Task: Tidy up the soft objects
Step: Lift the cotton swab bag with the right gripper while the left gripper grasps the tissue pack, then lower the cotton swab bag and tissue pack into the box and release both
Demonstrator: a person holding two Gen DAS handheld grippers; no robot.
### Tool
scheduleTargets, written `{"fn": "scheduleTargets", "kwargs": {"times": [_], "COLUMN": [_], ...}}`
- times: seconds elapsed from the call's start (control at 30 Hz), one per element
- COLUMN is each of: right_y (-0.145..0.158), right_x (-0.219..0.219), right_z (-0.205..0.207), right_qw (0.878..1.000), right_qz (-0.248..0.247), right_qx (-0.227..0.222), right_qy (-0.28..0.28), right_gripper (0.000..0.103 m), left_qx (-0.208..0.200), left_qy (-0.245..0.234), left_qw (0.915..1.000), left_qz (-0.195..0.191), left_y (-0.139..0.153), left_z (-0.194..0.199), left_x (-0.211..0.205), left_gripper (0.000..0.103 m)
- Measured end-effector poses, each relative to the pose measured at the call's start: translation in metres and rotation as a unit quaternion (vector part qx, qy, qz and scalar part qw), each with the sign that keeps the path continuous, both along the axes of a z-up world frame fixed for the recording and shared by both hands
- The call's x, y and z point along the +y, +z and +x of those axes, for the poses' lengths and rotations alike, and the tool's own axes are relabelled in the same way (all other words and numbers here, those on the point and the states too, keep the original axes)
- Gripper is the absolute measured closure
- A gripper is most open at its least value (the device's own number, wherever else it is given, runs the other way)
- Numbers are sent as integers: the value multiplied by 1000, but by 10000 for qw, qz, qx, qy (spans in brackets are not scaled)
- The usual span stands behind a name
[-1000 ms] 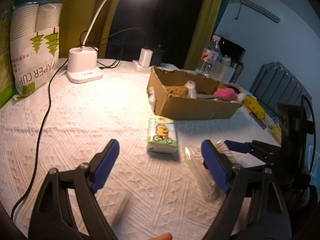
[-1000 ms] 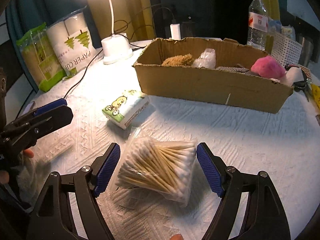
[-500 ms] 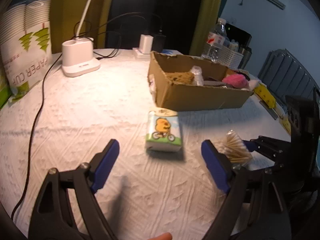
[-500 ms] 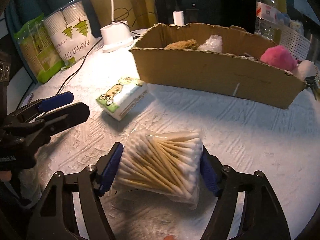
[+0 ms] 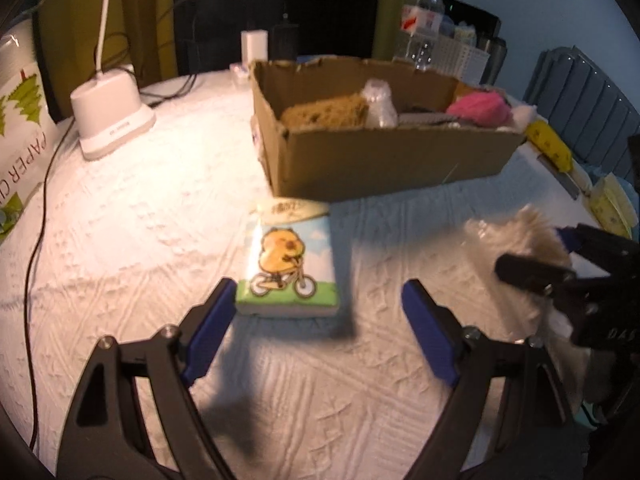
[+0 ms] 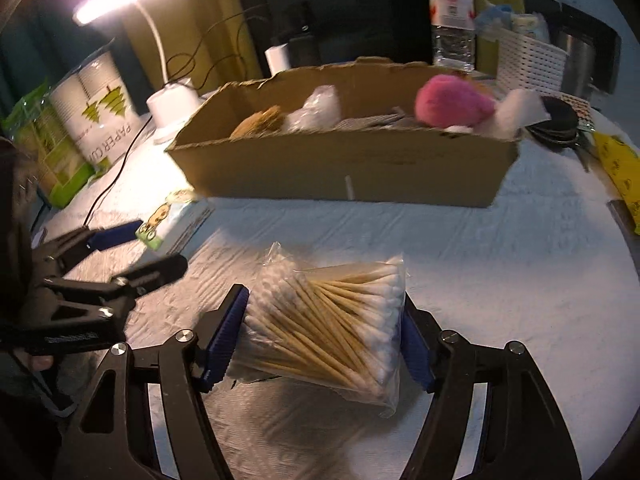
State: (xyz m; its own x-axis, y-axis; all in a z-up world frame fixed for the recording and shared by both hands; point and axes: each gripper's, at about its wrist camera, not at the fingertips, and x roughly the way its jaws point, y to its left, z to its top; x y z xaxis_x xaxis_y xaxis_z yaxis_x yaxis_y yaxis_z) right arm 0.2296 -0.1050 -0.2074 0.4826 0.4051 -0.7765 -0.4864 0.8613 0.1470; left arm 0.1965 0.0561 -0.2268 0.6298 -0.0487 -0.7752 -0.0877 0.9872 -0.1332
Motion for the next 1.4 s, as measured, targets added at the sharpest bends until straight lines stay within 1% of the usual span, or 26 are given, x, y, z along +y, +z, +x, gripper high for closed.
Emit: {"fn": "scheduleTargets", "kwargs": {"times": [0.03, 0.07, 0.1, 0.13, 0.17, 0.37, 0.63, 0.9, 1.2, 1.4], "right_y": [0, 1, 1, 2, 2, 11, 28, 49, 68, 76], "right_x": [-1, -3, -2, -3, -3, -1, 0, -7, -18, -21], "right_z": [0, 1, 1, 0, 0, -6, -12, -14, -2, 12], "right_qw": [10000, 10000, 10000, 10000, 10000, 9997, 9988, 9970, 9950, 9936], "right_qz": [8, 26, 39, 60, 72, 110, 139, 286, 487, 592], "right_qx": [-8, -17, -30, -37, -42, -208, -461, -700, -853, -936], "right_qy": [-10, -19, -20, -19, -18, 53, 109, 169, 186, 232], "right_gripper": [30, 30, 30, 30, 30, 30, 30, 30, 30, 30], "left_qx": [-21, -3, 33, 24, -4, -168, -555, -901, -1099, -1288], "left_qy": [-19, -53, -81, -86, -149, -365, -400, -305, -232, -218], "left_qw": [10000, 10000, 10000, 10000, 9999, 9991, 9970, 9943, 9933, 9914], "left_qz": [-19, -14, -12, 16, -35, -153, -351, -483, -284, -27], "left_y": [0, 0, -2, -2, -1, 7, 35, 64, 83, 95], "left_z": [0, 0, 0, -1, -2, -13, -34, -36, -18, 0], "left_x": [0, 0, -1, -1, -2, -9, -8, -5, -11, -15], "left_gripper": [23, 37, 48, 50, 53, 54, 54, 54, 54, 54]}}
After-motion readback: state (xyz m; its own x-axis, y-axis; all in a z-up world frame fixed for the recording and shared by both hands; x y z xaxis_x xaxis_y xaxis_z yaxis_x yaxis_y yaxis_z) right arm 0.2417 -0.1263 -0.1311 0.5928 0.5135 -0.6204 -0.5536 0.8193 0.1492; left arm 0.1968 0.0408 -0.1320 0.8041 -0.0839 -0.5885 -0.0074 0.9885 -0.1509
